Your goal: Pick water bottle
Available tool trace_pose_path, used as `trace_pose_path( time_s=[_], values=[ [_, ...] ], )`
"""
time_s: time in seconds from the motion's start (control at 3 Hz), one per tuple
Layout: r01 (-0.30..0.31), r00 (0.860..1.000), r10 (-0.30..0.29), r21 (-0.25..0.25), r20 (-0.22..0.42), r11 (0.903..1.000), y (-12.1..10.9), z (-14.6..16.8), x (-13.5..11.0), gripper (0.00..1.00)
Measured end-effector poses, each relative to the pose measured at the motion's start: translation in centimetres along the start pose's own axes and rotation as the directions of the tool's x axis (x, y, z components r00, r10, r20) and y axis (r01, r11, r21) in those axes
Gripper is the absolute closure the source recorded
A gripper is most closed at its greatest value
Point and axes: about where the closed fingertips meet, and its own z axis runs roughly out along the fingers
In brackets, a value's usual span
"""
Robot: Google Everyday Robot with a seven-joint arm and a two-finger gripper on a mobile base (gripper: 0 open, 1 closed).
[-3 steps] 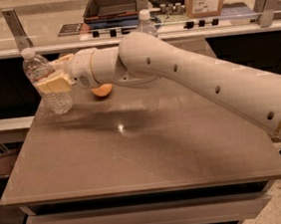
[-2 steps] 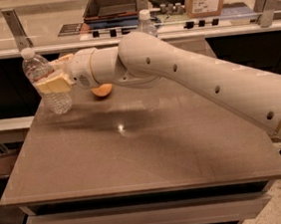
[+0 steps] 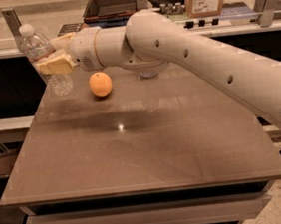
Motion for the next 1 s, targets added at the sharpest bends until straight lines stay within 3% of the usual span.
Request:
trace_pose_path(
  time_s=[0.67, 1.0],
  values=[
    [0.100, 0.995, -0.100, 0.035, 0.005, 0.9944, -1.0, -1.4, -5.7, 1.00],
    [0.100, 0.995, -0.100, 0.035, 0.005, 0.9944, -1.0, -1.4, -5.7, 1.00]
  ],
)
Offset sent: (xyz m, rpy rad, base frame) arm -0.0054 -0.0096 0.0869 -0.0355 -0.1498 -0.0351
